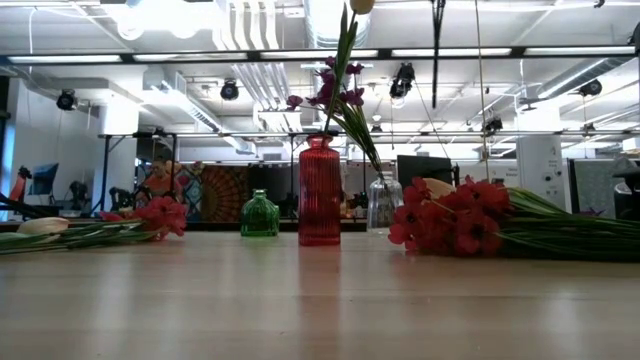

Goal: Sort flowers into vase by color
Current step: Put the purple flowers into the transparent vase

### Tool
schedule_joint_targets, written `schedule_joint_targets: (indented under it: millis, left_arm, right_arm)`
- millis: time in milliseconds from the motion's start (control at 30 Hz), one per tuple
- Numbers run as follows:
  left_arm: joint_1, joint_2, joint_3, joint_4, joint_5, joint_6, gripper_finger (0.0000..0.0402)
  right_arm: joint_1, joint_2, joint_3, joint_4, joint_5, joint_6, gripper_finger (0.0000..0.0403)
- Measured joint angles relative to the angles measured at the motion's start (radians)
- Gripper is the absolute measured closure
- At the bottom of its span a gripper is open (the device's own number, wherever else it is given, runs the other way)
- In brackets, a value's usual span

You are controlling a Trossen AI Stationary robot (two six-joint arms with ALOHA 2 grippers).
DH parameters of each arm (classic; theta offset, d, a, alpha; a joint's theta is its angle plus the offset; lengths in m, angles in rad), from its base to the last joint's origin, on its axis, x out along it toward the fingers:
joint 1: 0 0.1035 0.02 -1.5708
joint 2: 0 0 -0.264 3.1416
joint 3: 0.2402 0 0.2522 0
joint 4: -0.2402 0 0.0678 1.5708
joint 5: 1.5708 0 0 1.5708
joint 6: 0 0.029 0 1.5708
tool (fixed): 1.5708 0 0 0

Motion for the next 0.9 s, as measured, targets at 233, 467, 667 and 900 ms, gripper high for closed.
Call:
schedule_joint_targets:
  millis: [233, 467, 667, 900]
  left_arm:
    - [0.029, 0.000, 0.000, -0.016, -0.026, 0.041, 0.0304]
    - [0.031, 0.000, 0.000, -0.053, -0.132, 0.024, 0.0304]
    - [0.030, 0.000, 0.000, -0.105, -0.133, -0.041, 0.0304]
    - [0.030, 0.000, 0.000, -0.187, -0.150, -0.122, 0.0304]
  right_arm:
    - [-0.222, -0.066, -0.111, 0.150, -0.136, -0.105, 0.0369]
    - [-0.455, -0.069, -0.175, 0.306, -0.313, -0.183, 0.0369]
    - [-0.624, -0.053, -0.244, 0.434, -0.474, -0.240, 0.0369]
    - [-0.692, -0.002, -0.268, 0.490, -0.551, -0.268, 0.0369]
